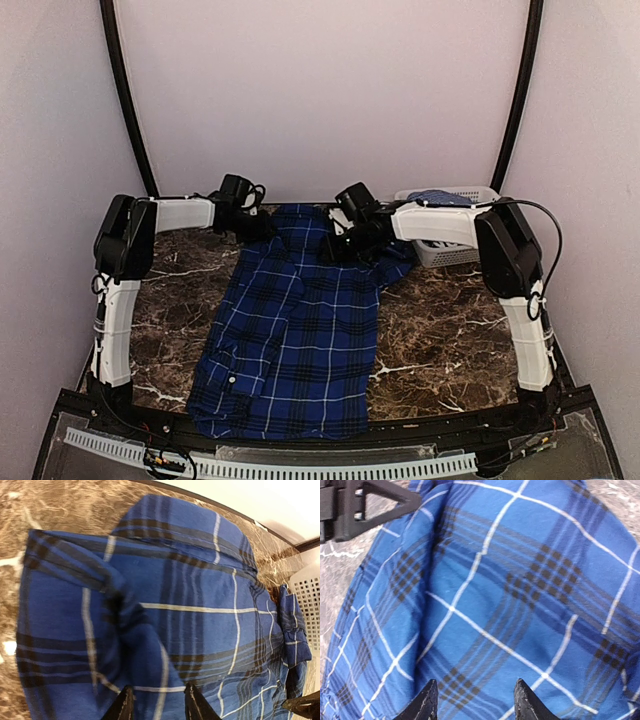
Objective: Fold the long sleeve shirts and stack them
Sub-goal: Smooth out the 1/3-folded shirt at the center of the board.
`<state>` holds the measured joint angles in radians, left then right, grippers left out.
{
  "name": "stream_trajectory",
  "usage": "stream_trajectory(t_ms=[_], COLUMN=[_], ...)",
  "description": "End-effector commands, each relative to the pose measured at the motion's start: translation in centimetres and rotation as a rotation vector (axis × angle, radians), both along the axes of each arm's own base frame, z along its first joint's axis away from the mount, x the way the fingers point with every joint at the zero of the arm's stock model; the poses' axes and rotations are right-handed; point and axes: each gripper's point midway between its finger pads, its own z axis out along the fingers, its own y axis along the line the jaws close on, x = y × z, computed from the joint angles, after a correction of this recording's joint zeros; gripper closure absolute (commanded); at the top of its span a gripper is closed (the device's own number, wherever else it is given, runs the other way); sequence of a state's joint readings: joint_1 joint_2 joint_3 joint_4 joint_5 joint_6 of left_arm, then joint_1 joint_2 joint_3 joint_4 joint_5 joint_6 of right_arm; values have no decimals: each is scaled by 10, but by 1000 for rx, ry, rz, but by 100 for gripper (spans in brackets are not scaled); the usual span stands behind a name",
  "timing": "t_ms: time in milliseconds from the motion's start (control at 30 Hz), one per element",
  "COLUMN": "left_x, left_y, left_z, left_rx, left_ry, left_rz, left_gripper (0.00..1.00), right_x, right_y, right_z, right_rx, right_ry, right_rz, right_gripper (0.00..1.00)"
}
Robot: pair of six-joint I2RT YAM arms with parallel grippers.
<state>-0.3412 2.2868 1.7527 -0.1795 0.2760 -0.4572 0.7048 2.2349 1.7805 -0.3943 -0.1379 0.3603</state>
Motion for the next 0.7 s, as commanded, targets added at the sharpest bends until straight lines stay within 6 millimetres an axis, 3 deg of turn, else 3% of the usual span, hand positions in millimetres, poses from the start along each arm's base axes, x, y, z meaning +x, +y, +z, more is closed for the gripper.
stream_trajectory(t_ms=[0,167,367,667], left_x=[12,21,29,23], left_y=[-9,-10,-7,-7], left_z=[36,17,12,-3], left_rx=[20,45,80,90], left_ry=[-93,-60,-45,6], left_rz=[-5,3,32,32], left_gripper=[66,66,66,66], right_x=[-8,-20,-31,-40], right_y=[20,29,32,35], right_z=[27,23,16,10], right_rx=[95,111,97,89], right_ry=[-18,7,23,36], right_rz=[43,67,77,90], right_gripper=[51,51,51,51])
